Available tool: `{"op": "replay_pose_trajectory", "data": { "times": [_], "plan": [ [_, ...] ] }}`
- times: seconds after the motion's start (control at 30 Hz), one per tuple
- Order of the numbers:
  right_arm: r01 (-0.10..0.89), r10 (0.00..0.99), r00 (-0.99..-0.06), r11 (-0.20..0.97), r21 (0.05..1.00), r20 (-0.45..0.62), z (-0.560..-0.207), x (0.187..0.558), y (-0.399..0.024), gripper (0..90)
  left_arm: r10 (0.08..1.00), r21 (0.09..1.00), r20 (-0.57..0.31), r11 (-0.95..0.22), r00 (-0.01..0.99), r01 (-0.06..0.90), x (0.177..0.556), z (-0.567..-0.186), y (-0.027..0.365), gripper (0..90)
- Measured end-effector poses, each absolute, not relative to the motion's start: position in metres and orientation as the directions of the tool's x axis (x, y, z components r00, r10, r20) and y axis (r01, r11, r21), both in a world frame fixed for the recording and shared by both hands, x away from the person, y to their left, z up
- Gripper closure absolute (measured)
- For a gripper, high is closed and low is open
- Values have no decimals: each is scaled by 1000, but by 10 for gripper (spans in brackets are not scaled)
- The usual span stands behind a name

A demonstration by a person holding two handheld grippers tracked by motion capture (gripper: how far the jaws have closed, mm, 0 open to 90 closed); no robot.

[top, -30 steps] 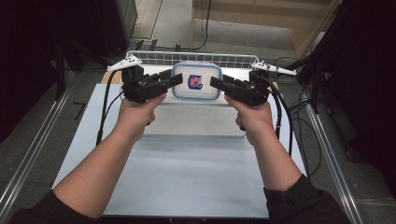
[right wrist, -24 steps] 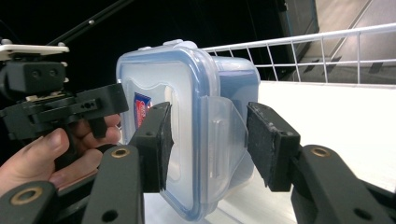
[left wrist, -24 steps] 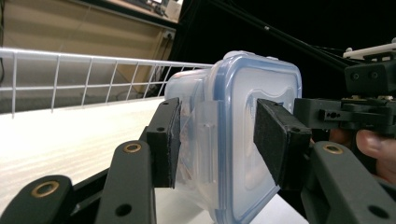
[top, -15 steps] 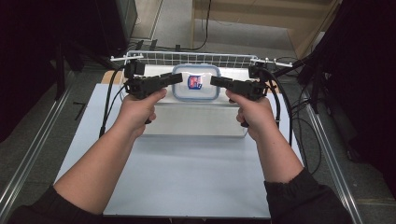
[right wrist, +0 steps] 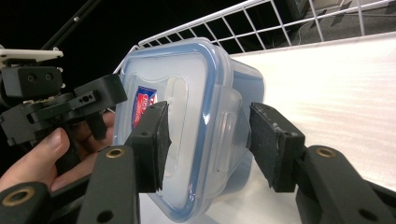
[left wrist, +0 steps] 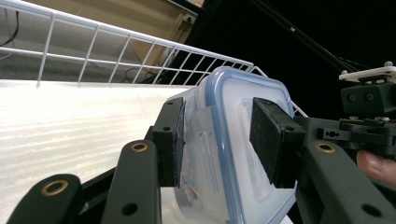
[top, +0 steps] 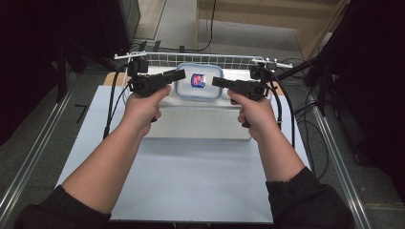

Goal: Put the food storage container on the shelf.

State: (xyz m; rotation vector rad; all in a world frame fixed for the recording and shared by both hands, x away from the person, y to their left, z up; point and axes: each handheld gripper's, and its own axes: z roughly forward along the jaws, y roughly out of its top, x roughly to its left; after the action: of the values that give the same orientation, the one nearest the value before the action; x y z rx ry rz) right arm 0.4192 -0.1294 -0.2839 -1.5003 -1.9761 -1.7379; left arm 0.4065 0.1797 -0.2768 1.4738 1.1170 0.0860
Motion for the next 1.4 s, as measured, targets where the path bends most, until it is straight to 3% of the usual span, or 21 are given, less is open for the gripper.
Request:
{"op": "replay_pose_trajectory", "data": {
  "times": [0.37,0.67,0.73,1.13,1.4],
  "plan": [
    [693,597,-494,-169,701,632,-289,428,-127,446,692,813,-501,170,520,557,413,-282,174,492],
    [652,647,-504,-150,743,573,-283,422,-131,306,732,866,-422,152,535,476,398,-272,182,393],
    [618,670,-520,-132,775,529,-278,412,-135,259,741,876,-402,141,538,460,392,-269,186,388],
    [523,718,-566,-69,850,406,-282,363,-146,229,785,931,-246,28,568,364,338,-279,196,365],
    [468,734,-594,-18,883,330,-326,315,-153,218,787,943,-169,-46,593,329,281,-332,200,364]
  ]
}}
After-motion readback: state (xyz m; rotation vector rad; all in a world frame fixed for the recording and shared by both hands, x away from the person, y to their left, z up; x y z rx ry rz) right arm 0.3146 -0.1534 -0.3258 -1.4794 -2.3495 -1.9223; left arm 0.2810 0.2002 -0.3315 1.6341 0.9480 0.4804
